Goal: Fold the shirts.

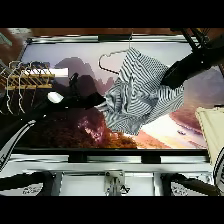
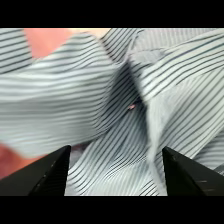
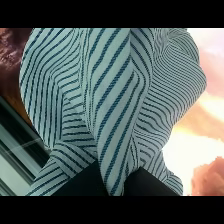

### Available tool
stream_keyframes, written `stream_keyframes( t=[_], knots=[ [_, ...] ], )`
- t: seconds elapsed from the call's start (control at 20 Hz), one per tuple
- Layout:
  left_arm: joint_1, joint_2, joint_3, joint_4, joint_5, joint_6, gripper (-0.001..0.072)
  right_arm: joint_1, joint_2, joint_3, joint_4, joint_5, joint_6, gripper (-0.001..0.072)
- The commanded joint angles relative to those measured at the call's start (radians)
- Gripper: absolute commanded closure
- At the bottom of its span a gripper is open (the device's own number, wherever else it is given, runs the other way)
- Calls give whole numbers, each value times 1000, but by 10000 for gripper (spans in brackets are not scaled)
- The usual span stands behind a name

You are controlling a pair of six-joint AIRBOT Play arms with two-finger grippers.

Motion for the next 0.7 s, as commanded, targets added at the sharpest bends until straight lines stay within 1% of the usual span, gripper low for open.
stream_keyframes(
  t=[0.0, 0.1, 0.15, 0.2, 0.25, 0.3, 0.35, 0.5, 0.6, 0.65],
  knots=[
    [-48, -97, 125, -54, 34, 11, 39, 0, 1, 1, -4, 1, 13, 629],
    [-52, -130, 177, -54, 23, 10, 50, 0, 1, 1, -5, 1, 13, 628],
    [-52, -143, 191, -54, 5, 9, 129, 0, 1, 1, -5, 1, 13, 628],
    [-52, -154, 194, -54, -15, 7, 254, 0, 1, 1, -5, 0, 13, 628],
    [-52, -161, 193, -51, -35, 8, 406, 0, 1, 1, -4, 0, 13, 628],
    [-51, -166, 193, -49, -49, 18, 604, 0, 1, 1, -4, 0, 15, 628],
    [-50, -165, 193, -49, -49, 45, 646, 0, 1, 1, -4, -2, 19, 628],
    [-3, -140, 195, -48, -18, 64, 648, -1, 1, 1, -3, -9, 28, 627],
    [79, -108, 202, -42, -13, 64, 648, -1, 1, 1, 11, -10, 40, 627],
    [134, -92, 212, -38, -17, 63, 648, -1, 1, 1, 46, -10, 42, 627]
  ],
)
